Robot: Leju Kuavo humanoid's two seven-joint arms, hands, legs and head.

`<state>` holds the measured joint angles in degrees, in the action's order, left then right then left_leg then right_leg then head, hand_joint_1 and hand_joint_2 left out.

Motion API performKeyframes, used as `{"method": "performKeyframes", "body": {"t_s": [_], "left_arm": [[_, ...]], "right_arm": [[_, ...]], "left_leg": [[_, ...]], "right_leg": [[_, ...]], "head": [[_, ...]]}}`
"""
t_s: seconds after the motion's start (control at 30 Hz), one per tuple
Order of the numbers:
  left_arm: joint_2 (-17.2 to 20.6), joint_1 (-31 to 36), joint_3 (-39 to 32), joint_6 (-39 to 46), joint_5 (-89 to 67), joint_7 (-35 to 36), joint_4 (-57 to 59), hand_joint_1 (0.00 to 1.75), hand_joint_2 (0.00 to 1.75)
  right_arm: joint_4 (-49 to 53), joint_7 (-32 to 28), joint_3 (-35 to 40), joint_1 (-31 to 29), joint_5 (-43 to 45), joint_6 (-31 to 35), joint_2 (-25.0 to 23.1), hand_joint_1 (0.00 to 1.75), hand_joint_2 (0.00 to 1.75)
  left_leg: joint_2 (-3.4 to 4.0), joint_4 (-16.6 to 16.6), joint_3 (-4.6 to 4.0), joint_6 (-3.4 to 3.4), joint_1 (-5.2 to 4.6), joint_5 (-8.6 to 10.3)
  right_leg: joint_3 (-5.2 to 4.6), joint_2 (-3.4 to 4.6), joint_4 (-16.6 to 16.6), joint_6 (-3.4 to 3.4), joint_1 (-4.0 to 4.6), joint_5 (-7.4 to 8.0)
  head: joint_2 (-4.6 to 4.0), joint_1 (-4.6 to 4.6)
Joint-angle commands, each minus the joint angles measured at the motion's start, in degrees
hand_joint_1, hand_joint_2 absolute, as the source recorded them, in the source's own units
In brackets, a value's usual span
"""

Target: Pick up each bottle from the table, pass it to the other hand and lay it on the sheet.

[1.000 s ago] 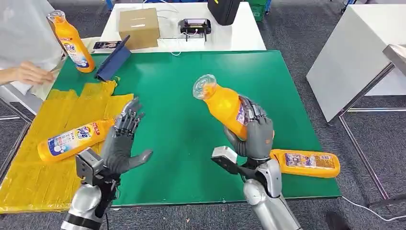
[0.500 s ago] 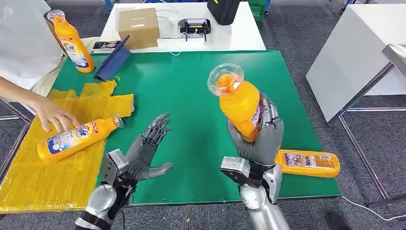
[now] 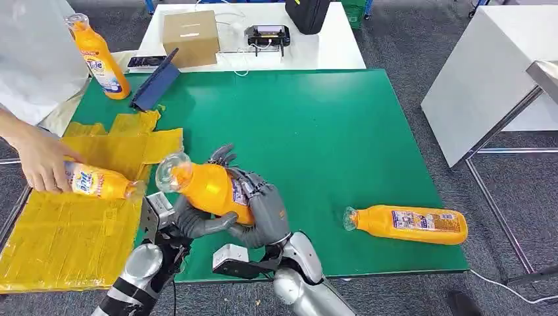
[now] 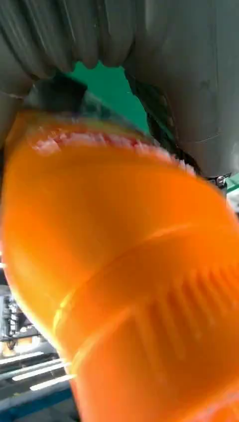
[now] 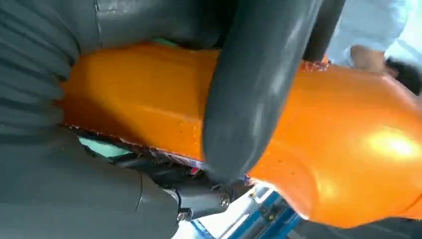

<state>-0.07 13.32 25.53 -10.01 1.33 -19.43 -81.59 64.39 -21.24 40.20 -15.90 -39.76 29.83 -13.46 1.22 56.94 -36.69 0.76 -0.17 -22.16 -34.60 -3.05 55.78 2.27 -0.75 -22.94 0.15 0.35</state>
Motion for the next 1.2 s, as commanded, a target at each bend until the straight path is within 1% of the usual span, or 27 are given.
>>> {"method": "performKeyframes", "body": {"t_s": [0.03, 0.07, 0.1, 0.13, 0.17, 0.2, 0.23, 0.27, 0.3, 0.37, 0.4, 0.47, 0.5, 0.53, 0.57, 0.63, 0.67, 0.7, 0.77, 0.93, 0.97, 1.03, 1.07, 1.1, 1.13, 1.17, 1.2], "left_arm": [[0.7, 3.3, 1.4, 0.7, 0.3, 0.2, 3.9, 0.0, 1.75], [0.6, 3.3, 1.3, 0.8, 0.3, 0.2, 3.9, 0.0, 1.75], [0.5, 3.3, 1.0, 1.1, 0.4, 0.1, 4.0, 0.0, 1.75], [0.3, 3.3, 0.9, 1.5, 0.4, 0.1, 4.0, 0.0, 1.75], [0.3, 3.3, 0.9, 1.5, 0.4, 0.1, 4.0, 0.0, 1.75], [0.3, 3.3, 0.9, 1.5, 0.4, 0.1, 4.0, 0.0, 1.75], [0.3, 3.3, 0.9, 1.5, 0.4, 0.1, 4.0, 0.0, 1.75], [0.3, 3.3, 0.9, 1.5, 0.4, 0.1, 4.0, 0.0, 1.75], [0.3, 3.3, 0.9, 1.5, 0.4, 0.1, 4.0, 0.0, 1.75], [0.3, 3.3, 0.9, 1.5, 0.4, 0.1, 4.0, 0.0, 1.75], [0.3, 3.3, 0.9, 1.5, 0.4, 0.1, 4.0, 0.0, 1.75], [0.3, 3.3, 0.9, 1.5, 0.4, 0.1, 4.0, 0.0, 1.75], [-0.1, 3.2, 0.7, 2.3, 0.3, 0.1, 4.1, 0.07, 1.75], [-0.2, 3.1, 0.7, 2.4, 0.4, 0.1, 4.1, 1.71, 1.75], [-0.2, 3.1, 0.7, 2.5, 0.4, 0.1, 4.1, 1.75, 1.75], [-0.4, 2.9, 0.3, 3.1, 0.5, 0.0, 4.2, 1.75, 1.75], [-0.4, 2.9, 0.3, 3.1, 0.5, 0.0, 4.2, 1.75, 1.75], [-0.4, 2.9, 0.2, 3.2, 0.6, 0.0, 4.3, 1.75, 1.75], [-0.4, 3.1, 0.1, 3.3, 0.6, 0.0, 4.4, 1.75, 1.75], [-0.6, 3.4, 0.0, 3.5, 0.7, 0.1, 4.8, 1.75, 1.75], [-0.6, 3.4, 0.0, 3.6, 0.7, 0.1, 4.9, 1.75, 1.75], [-0.9, 3.6, -0.3, 4.0, 1.1, 0.3, 5.0, 1.75, 1.75], [-0.9, 3.7, -0.5, 4.3, 1.2, 0.4, 5.0, 1.75, 1.75], [-1.3, 3.4, -1.0, 4.7, 1.6, 0.4, 4.7, 1.75, 1.75], [-1.4, 2.8, -1.7, 5.7, 1.9, 0.1, 3.9, 1.75, 1.75], [-1.4, 2.2, -2.6, 7.6, 1.4, -0.2, 3.0, 1.75, 1.75], [-1.3, 1.7, -3.1, 8.4, 1.5, -0.2, 2.3, 1.75, 1.75]], "right_arm": [[-10.7, 0.9, 10.7, -4.3, -1.1, -0.8, 0.6, 1.75, 1.75], [-10.7, 0.9, 10.9, -4.2, -1.0, -0.9, 0.7, 1.75, 1.75], [-10.7, 1.2, 11.2, -4.3, -0.8, -0.7, 0.8, 1.75, 1.75], [-10.7, 1.4, 11.4, -4.3, -0.7, -0.5, 0.9, 1.75, 1.75], [-10.7, 1.4, 11.4, -4.3, -0.7, -0.5, 0.9, 1.75, 1.75], [-10.7, 1.4, 11.4, -4.3, -0.7, -0.5, 0.9, 1.75, 1.75], [-10.7, 1.4, 11.4, -4.3, -0.7, -0.5, 0.9, 1.75, 1.75], [-10.7, 1.4, 11.4, -4.3, -0.7, -0.5, 0.9, 1.75, 1.75], [-10.7, 1.4, 11.4, -4.3, -0.7, -0.5, 0.9, 1.75, 1.75], [-10.7, 1.4, 11.4, -4.3, -0.7, -0.5, 0.9, 1.75, 1.75], [-10.7, 1.4, 11.4, -4.3, -0.7, -0.5, 0.9, 1.75, 1.75], [-10.7, 1.4, 11.4, -4.3, -0.7, -0.5, 0.9, 1.75, 1.75], [-10.7, 2.0, 11.4, -4.4, -0.4, -0.1, 1.0, 1.75, 1.75], [-10.7, 2.1, 11.2, -4.4, -0.3, 0.2, 1.1, 1.75, 1.75], [-10.6, 2.1, 11.1, -4.4, -0.2, 0.4, 1.1, 1.75, 1.75], [-10.0, 2.4, 10.4, -4.1, 0.0, 1.7, 1.5, 1.75, 1.75], [-9.8, 2.5, 10.2, -4.0, 0.0, 2.1, 1.5, 1.75, 1.75], [-9.4, 2.6, 9.7, -3.8, 0.0, 3.1, 1.7, 1.75, 1.75], [-8.5, 2.8, 8.8, -3.5, -0.5, 5.2, 1.9, 1.75, 1.75], [-6.8, 3.0, 7.6, -3.0, -1.5, 7.8, 2.2, 1.75, 1.75], [-6.4, 2.9, 7.3, -2.9, -1.6, 8.3, 2.3, 1.75, 1.75], [-4.6, 2.5, 6.7, -2.4, -2.1, 10.0, 2.6, 1.75, 1.75], [-3.5, 2.2, 6.0, -2.0, -2.9, 10.2, 2.6, 1.41, 1.75], [0.2, 0.8, 2.8, -0.1, -5.4, 10.2, 2.2, 0.05, 1.75], [5.5, -2.2, 0.2, 2.6, -3.9, 10.2, 2.2, 0.0, 1.75], [12.0, -3.8, -2.4, 5.2, -4.2, 10.2, 2.7, 0.0, 1.75], [16.6, -4.4, -3.9, 7.6, -4.9, 10.2, 2.9, 0.0, 1.75]], "left_leg": [[-0.13, 0.0, 0.43, -0.09, 0.11, -0.16], [-0.1, 0.0, 0.27, -0.06, 0.07, -0.08], [-0.13, 0.0, 0.34, -0.08, 0.11, -0.13], [-0.1, 0.0, 0.18, -0.05, 0.06, -0.05], [-0.16, 0.0, 0.38, -0.08, 0.12, -0.15], [-0.14, 0.0, 0.26, -0.05, 0.07, -0.07], [-0.22, 0.0, 0.43, -0.08, 0.13, -0.16], [-0.16, -0.1, 0.27, -0.05, 0.07, -0.08], [-0.19, 0.0, 0.42, -0.08, 0.12, -0.17], [-0.16, -0.1, 0.24, -0.05, 0.06, -0.07], [-0.22, 0.0, 0.38, -0.08, 0.12, -0.15], [-0.16, 0.0, 0.24, -0.05, 0.06, -0.07], [-0.2, 0.0, 0.38, -0.07, 0.11, -0.14], [-0.16, 0.0, 0.22, -0.05, 0.07, -0.06], [-0.22, 0.0, 0.36, -0.07, 0.09, -0.12], [-0.16, 0.0, 0.17, -0.04, 0.05, -0.03], [-0.14, 0.0, 0.15, -0.04, 0.05, -0.03], [-0.23, 0.0, 0.32, -0.07, 0.11, -0.11], [-0.16, 0.0, 0.17, -0.04, 0.06, -0.04], [-0.23, 0.0, 0.27, -0.05, 0.09, -0.1], [-0.27, 0.0, 0.4, -0.07, 0.12, -0.16], [-0.18, 0.0, 0.16, -0.04, 0.05, -0.04], [-0.26, 0.0, 0.29, -0.06, 0.1, -0.11], [-0.24, 0.0, 0.19, -0.05, 0.07, -0.06], [-0.19, 0.0, 0.07, -0.03, 0.04, -0.01], [-0.27, 0.0, 0.2, -0.06, 0.09, -0.1], [-0.2, 0.0, 0.06, -0.03, 0.03, -0.03]], "right_leg": [[0.46, 0.22, -0.1, -0.11, 0.05, -0.16], [0.27, 0.15, -0.1, -0.08, 0.02, -0.08], [0.36, 0.17, -0.1, -0.1, 0.05, -0.13], [0.19, 0.08, -0.1, -0.06, 0.03, -0.05], [0.42, 0.16, -0.1, -0.1, 0.06, -0.15], [0.28, 0.08, -0.1, -0.06, 0.03, -0.09], [0.48, 0.14, -0.1, -0.1, 0.07, -0.17], [0.3, 0.08, -0.1, -0.07, 0.03, -0.1], [0.47, 0.14, -0.1, -0.1, 0.06, -0.17], [0.26, 0.05, -0.1, -0.06, 0.03, -0.1], [0.43, 0.1, -0.1, -0.09, 0.06, -0.17], [0.25, 0.05, -0.1, -0.06, 0.03, -0.09], [0.42, 0.12, -0.1, -0.1, 0.06, -0.16], [0.24, 0.05, -0.1, -0.06, 0.03, -0.09], [0.38, 0.08, -0.1, -0.09, 0.03, -0.15], [0.17, 0.01, -0.1, -0.05, 0.02, -0.06], [0.13, 0.01, -0.1, -0.05, 0.02, -0.05], [0.34, 0.05, -0.1, -0.08, 0.06, -0.14], [0.16, 0.0, -0.1, -0.05, 0.03, -0.07], [0.3, 0.03, -0.1, -0.07, 0.04, -0.13], [0.44, 0.06, -0.1, -0.09, 0.05, -0.19], [0.16, 0.0, -0.1, -0.05, 0.02, -0.07], [0.33, 0.02, -0.1, -0.08, 0.05, -0.15], [0.21, -0.02, -0.1, -0.06, 0.03, -0.11], [0.07, -0.05, -0.1, -0.04, 0.02, -0.06], [0.23, -0.02, 0.0, -0.07, 0.05, -0.15], [0.05, -0.05, 0.0, -0.04, 0.01, -0.08]], "head": [[0.0, -0.02], [0.0, -0.04], [0.0, -0.02], [0.0, -0.07], [0.0, -0.02], [0.0, -0.07], [0.0, -0.02], [0.0, -0.07], [0.0, -0.02], [0.0, -0.04], [0.0, -0.04], [0.0, -0.04], [0.0, -0.04], [0.0, -0.04], [0.0, -0.04], [0.0, -0.04], [0.0, -0.04], [0.0, -0.04], [0.0, -0.04], [0.0, -0.02], [0.0, -0.04], [0.0, -0.04], [0.0, -0.04], [0.0, -0.04], [0.0, -0.04], [0.0, -0.02], [0.0, -0.05]]}}
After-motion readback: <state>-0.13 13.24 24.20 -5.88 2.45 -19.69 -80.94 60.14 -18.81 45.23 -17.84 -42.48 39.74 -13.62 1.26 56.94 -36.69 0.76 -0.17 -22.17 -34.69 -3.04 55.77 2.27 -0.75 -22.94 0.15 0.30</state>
